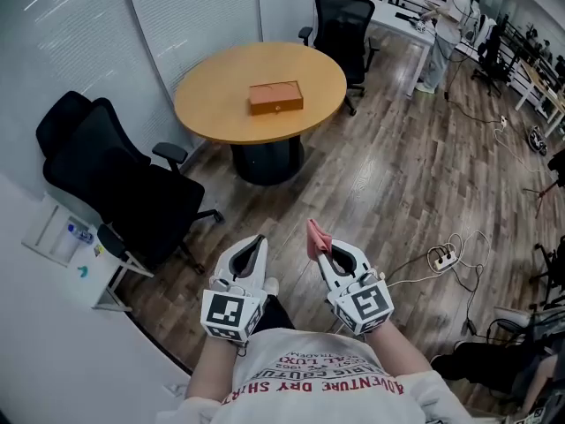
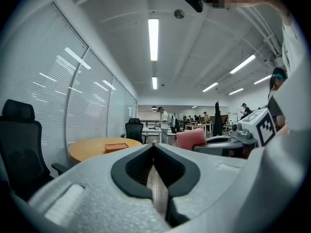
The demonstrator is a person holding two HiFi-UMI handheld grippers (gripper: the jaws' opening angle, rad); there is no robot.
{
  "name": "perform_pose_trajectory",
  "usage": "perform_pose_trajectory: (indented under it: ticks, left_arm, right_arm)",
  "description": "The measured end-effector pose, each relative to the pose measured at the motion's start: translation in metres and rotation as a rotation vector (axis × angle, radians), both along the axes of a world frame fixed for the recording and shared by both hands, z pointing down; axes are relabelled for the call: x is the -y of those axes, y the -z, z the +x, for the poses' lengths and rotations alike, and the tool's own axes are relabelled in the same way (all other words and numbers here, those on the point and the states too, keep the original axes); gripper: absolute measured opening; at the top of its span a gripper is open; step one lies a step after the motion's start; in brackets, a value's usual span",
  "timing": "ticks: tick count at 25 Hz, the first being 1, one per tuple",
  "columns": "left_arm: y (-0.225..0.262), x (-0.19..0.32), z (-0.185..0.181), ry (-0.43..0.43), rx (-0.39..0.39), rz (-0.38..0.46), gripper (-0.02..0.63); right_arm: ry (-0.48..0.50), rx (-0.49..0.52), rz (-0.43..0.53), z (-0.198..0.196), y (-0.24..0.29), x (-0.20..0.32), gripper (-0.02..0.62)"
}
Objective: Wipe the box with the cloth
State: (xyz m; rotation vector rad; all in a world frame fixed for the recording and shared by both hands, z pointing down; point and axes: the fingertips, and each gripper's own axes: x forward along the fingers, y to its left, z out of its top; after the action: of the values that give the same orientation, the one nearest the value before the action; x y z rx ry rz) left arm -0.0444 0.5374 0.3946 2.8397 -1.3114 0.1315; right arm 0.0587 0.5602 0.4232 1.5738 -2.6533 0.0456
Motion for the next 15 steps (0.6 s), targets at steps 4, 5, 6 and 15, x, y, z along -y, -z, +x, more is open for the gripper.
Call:
perform_pose_trajectory:
  ticks: [4, 5, 6, 15]
  left_arm:
    - [0.007, 0.067, -0.023, -0.016, -0.011, 0.000, 0.009]
    - [0.009, 0.085, -0.028, -0.021, -0.011, -0.002, 0.009]
    - [0.011, 0.102, -0.035, -0.025, -0.014, -0.005, 0.009]
    - [0.013, 0.236, -0.094, -0.042, -0.027, -0.018, 0.009]
  right_arm:
    - [-0.026, -0.017, -0.025, -0.018, 0.002, 0.065, 0.029]
    - [-0.034, -0.008, -0.031, -0.023, 0.005, 0.083, 0.029]
    - [-0.041, 0.001, -0.035, -0.028, 0.008, 0.102, 0.029]
    - [-0.072, -0.007, -0.058, -0.081, 0.011, 0.236, 0.031]
